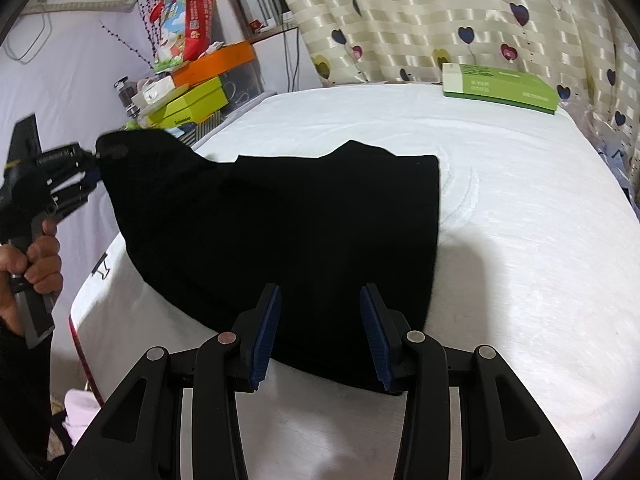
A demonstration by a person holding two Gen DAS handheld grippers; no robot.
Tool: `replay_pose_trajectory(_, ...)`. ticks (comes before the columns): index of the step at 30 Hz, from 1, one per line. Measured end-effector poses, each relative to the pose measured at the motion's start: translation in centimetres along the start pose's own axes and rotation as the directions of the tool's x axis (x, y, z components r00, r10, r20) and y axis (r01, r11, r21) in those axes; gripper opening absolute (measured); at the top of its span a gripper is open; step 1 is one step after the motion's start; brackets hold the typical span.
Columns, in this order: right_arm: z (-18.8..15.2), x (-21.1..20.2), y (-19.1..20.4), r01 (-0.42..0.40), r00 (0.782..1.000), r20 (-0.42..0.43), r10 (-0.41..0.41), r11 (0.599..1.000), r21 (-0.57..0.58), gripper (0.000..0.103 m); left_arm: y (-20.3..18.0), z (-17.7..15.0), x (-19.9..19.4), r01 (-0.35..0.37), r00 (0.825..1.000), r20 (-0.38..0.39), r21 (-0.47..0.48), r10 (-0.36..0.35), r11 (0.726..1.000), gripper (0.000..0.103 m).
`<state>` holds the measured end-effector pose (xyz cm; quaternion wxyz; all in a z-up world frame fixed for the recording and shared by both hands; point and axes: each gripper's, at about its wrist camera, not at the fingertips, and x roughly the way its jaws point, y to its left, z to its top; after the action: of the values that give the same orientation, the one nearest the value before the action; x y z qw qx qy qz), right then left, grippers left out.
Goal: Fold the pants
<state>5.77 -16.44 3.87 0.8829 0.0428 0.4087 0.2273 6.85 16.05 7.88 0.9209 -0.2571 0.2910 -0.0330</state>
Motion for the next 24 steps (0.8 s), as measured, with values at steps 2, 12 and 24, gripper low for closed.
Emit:
replay_pose_trajectory(2,0.0,-0.2,-0.3,0.007,1.000,0.005,-0.007,1.000,0.012,0.043,-2.0,0.1,0.6,0.032,0.999,-0.011,0.047,-0.031,0.998,0.020)
replay_pose_trajectory(12,-0.1,-1.1,-2.5,0.048,0.999,0.020,-0.049,0.996,0.074,0.043,-10.3,-4.1,4.7,0.185,0.975,-0.170,0.247,-0.146,0.951,0.020)
replay_pose_trajectory(24,-0.2,-0.9,-4.3,0.076,0.997,0.007,-0.077,0.990,0.122,0.043,-12.7,-11.5,8.2,0.321,0.910,-0.373,0.359,-0.180,0.877,0.022)
